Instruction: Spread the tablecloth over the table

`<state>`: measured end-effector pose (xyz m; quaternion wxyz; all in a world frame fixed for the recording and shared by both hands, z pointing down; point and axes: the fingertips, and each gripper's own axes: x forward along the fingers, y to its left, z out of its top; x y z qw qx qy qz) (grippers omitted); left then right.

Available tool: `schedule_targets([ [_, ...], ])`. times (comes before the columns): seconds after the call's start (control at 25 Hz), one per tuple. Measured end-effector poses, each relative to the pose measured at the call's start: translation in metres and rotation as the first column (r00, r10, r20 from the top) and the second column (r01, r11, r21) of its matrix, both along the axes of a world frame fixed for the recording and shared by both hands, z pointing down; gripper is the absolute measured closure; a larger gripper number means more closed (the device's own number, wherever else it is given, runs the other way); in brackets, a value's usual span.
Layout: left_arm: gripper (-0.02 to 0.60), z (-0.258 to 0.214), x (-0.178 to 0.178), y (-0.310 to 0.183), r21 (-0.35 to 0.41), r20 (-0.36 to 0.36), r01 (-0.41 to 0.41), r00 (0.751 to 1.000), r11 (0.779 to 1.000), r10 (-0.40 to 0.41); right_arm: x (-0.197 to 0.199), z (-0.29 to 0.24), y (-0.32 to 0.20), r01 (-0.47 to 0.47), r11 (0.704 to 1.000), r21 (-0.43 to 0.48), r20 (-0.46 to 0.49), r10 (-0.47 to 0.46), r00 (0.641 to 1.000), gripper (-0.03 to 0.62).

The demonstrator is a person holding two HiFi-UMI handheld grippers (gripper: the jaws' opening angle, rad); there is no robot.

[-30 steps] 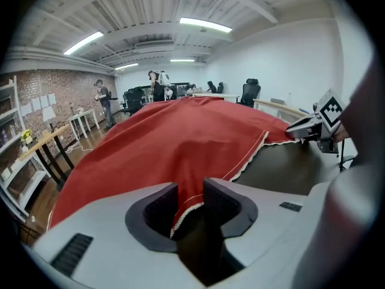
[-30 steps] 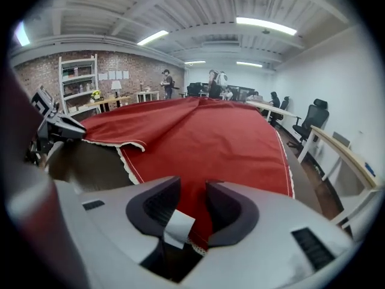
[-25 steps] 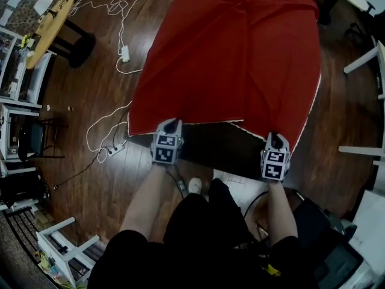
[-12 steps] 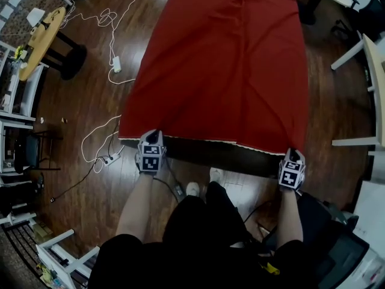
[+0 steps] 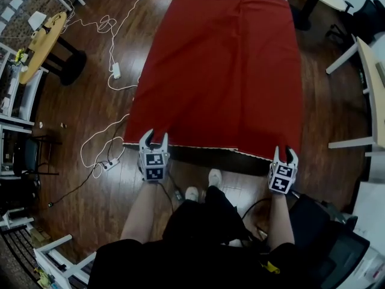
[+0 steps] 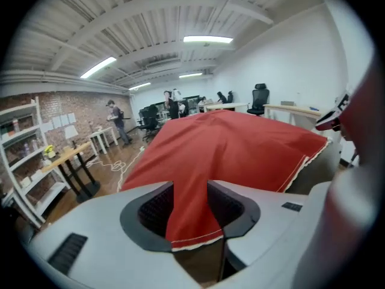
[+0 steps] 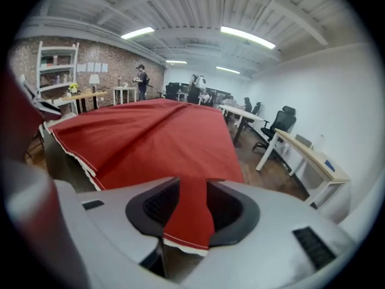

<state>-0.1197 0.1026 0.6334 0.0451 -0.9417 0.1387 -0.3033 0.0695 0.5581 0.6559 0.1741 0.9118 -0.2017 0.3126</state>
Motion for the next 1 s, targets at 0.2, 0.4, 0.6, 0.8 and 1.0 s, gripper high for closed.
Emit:
schedule_targets([
  [0.2, 0.413, 0.029, 0.039, 0.060, -0.130, 0.069, -0.182, 0.979, 0.975, 0.192, -0.014, 0.024, -0.071, 0.119, 0.992, 0.032, 0.079, -0.121, 0.989, 0.448],
  [0.4, 0.390, 0.069, 0.041, 0.065, -0.219, 0.179, -0.121, 0.971, 0.968, 0.162, -0.023, 0.054, -0.090, 0.134, 0.991, 0.025, 0.155, -0.136, 0.979, 0.459],
  [0.6, 0.503, 0.071, 0.038, 0.051, -0.181, 0.188, -0.115, 0.971, 0.977, 0.149, -0.026, 0.057, -0.093, 0.155, 0.988, 0.027, 0.146, -0.158, 0.977, 0.499],
  [0.8, 0.540, 0.072, 0.023, 0.038, -0.174, 0.222, -0.097, 0.966, 0.980, 0.135, -0.028, 0.060, -0.059, 0.103, 0.994, -0.044, 0.144, -0.096, 0.985, 0.553],
  [1.0, 0.538, 0.076, -0.007, 0.023, -0.189, 0.217, -0.038, 0.973, 0.981, 0.080, -0.037, 0.065, -0.012, 0.049, 0.996, -0.080, 0.143, -0.037, 0.989, 0.553],
])
